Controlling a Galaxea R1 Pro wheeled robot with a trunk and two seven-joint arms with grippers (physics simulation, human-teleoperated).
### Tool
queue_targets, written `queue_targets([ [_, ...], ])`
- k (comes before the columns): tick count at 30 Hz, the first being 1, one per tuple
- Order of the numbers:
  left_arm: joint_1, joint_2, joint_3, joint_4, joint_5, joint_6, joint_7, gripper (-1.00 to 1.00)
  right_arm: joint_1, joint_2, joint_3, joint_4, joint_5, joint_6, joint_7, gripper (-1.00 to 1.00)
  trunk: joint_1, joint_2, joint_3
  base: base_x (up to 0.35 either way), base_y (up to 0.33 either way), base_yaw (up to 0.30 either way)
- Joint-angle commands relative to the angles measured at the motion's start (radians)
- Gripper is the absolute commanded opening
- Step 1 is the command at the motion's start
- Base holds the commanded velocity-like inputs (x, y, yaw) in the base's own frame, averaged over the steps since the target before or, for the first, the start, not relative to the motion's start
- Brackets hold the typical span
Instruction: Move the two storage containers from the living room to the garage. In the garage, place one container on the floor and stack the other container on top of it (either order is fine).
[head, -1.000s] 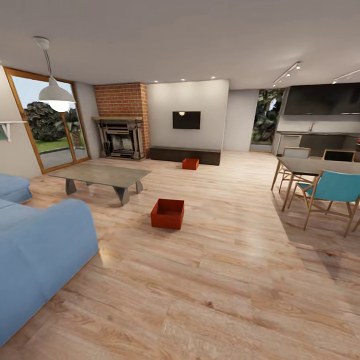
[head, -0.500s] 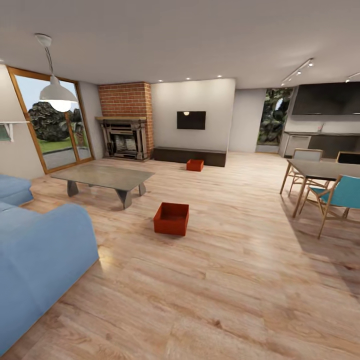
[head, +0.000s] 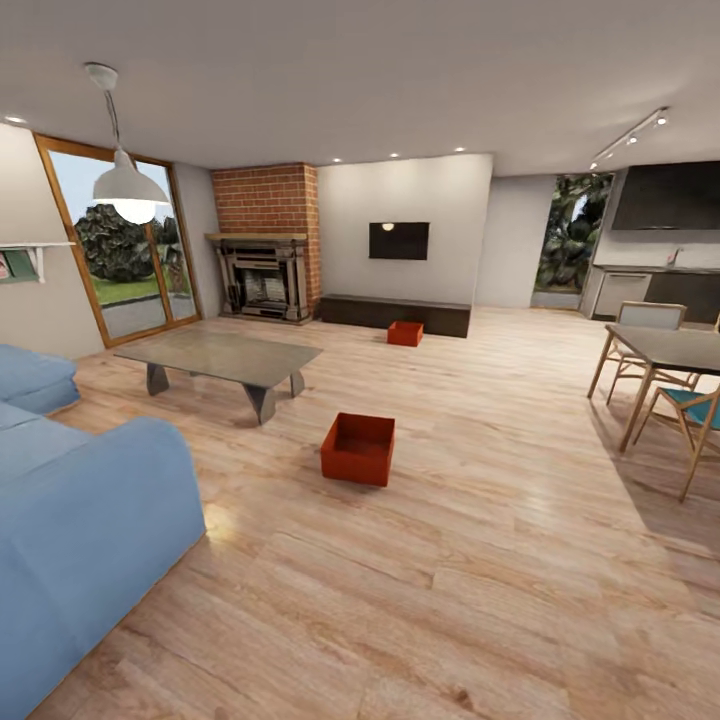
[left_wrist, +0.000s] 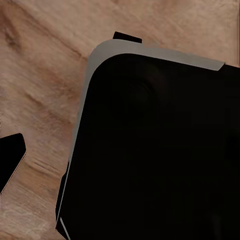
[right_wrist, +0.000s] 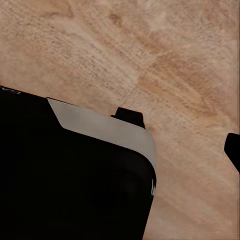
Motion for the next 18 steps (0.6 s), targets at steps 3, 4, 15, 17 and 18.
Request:
queue_targets([
  [3, 0.0, 0.0, 0.0, -0.001, 0.004, -0.001, 0.0, 1.0, -0.001, -0.001, 0.004, 0.003, 0.004, -0.005, -0.005, 1.0, 0.001, 0.0, -0.001, 0.325, 0.074, 0.0],
  [4, 0.0, 0.0, 0.0, -0.001, 0.004, -0.001, 0.0, 1.0, -0.001, -0.001, 0.005, 0.003, 0.004, -0.005, -0.005, 1.0, 0.001, 0.0, -0.001, 0.325, 0.074, 0.0],
  [15, 0.0, 0.0, 0.0, -0.001, 0.004, -0.003, 0.0, 1.0, -0.001, -0.001, 0.004, 0.003, 0.006, -0.005, -0.005, 1.0, 0.001, 0.0, -0.001, 0.325, 0.076, 0.0],
  [17, 0.0, 0.0, 0.0, -0.001, 0.004, -0.004, 0.0, 1.0, -0.001, -0.001, 0.004, 0.003, 0.006, -0.005, -0.005, 1.0, 0.001, 0.0, -0.001, 0.325, 0.082, 0.0],
  [18, 0.0, 0.0, 0.0, -0.001, 0.004, -0.004, 0.0, 1.0, -0.001, -0.001, 0.005, 0.003, 0.006, -0.005, -0.005, 1.0, 0.001, 0.0, -0.001, 0.325, 0.087, 0.0],
])
